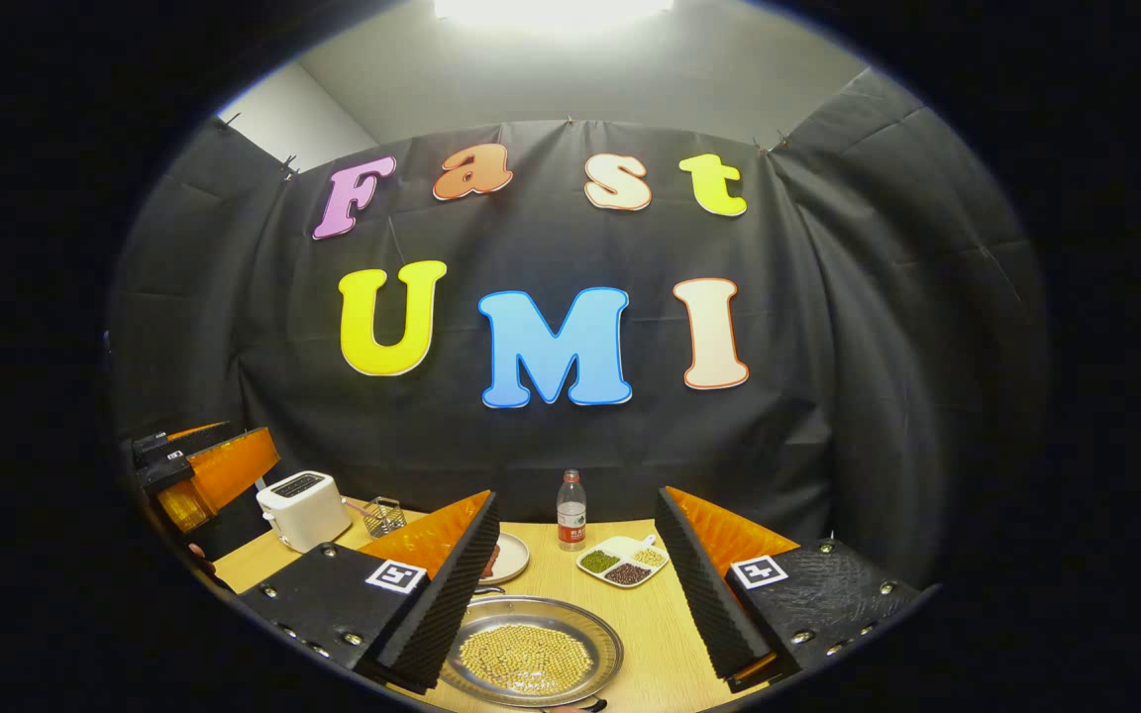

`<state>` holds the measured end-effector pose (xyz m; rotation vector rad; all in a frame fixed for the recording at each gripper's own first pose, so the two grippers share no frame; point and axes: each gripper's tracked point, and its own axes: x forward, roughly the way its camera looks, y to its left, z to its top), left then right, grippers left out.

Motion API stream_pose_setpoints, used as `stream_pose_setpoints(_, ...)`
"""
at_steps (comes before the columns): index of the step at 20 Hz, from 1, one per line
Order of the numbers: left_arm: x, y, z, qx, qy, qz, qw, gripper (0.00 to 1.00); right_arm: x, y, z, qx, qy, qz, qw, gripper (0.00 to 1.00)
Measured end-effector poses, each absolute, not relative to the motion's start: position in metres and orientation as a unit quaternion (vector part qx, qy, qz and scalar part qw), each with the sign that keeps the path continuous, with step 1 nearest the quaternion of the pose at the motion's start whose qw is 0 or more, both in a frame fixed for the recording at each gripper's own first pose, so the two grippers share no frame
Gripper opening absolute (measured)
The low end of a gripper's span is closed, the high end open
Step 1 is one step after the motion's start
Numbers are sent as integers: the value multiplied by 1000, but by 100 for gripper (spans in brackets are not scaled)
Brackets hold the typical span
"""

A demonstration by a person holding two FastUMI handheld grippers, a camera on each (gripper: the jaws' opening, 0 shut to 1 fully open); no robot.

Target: First push the handle of the pot to place it horizontally, then grasp the pot with both hands and set it on the induction cooktop.

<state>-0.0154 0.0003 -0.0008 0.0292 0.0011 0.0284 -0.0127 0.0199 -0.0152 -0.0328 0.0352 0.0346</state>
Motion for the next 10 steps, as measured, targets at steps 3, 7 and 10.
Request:
stream_pose_setpoints(3, -17, -2, -9, 13, 9, 14, 1000, 97, -15, 22, -43, -15, 51, 28, 998, 96)
stream_pose_setpoints(7, -18, -1, -20, 13, 21, 15, 1000, 99, -23, 27, -89, -19, 108, 43, 993, 96)
stream_pose_setpoints(10, -17, 0, -26, 12, 29, 17, 999, 95, -28, 33, -125, -15, 155, 58, 986, 82)
